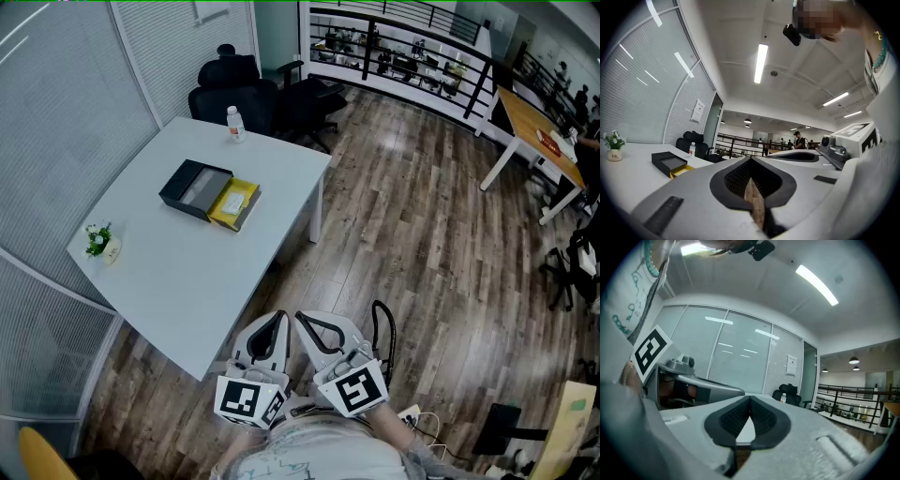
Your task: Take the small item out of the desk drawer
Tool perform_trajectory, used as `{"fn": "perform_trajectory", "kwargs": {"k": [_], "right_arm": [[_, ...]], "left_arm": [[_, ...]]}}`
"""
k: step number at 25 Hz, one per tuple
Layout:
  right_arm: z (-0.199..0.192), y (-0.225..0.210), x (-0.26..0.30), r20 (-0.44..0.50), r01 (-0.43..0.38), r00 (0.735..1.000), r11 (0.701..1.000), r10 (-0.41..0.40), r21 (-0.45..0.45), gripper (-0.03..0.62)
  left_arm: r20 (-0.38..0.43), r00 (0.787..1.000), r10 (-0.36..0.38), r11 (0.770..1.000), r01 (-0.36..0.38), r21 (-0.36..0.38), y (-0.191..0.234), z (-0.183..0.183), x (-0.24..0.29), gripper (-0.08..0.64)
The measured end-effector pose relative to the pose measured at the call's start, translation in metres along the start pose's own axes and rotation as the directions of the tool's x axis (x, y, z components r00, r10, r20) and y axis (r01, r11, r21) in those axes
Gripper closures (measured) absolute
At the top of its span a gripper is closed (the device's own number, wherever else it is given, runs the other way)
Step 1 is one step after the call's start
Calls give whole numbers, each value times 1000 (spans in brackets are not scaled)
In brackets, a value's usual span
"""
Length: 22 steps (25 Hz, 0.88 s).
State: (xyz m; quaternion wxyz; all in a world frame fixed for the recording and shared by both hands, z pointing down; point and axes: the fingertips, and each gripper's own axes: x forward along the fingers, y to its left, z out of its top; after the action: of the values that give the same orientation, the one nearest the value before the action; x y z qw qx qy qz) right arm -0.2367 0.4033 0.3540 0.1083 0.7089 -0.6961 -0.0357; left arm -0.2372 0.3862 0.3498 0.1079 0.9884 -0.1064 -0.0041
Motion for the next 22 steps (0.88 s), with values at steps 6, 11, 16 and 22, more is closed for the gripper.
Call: {"fn": "perform_trajectory", "kwargs": {"k": [6,11,16,22], "right_arm": [[5,-10,-10,35,1,999,1000,-2,31,589],[0,-15,-17,24,-34,999,999,33,21,589],[-7,-16,-22,16,-66,998,998,66,6,589],[-17,-24,-24,10,-67,998,998,66,12,589]], "left_arm": [[-2,1000,12,1000,-12,-1,-9,-8,2,563],[-14,999,41,999,-41,-3,-15,-16,5,563],[-17,998,61,998,-62,-10,-22,-25,6,563],[-39,997,64,997,-66,-31,-25,-35,14,563]]}}
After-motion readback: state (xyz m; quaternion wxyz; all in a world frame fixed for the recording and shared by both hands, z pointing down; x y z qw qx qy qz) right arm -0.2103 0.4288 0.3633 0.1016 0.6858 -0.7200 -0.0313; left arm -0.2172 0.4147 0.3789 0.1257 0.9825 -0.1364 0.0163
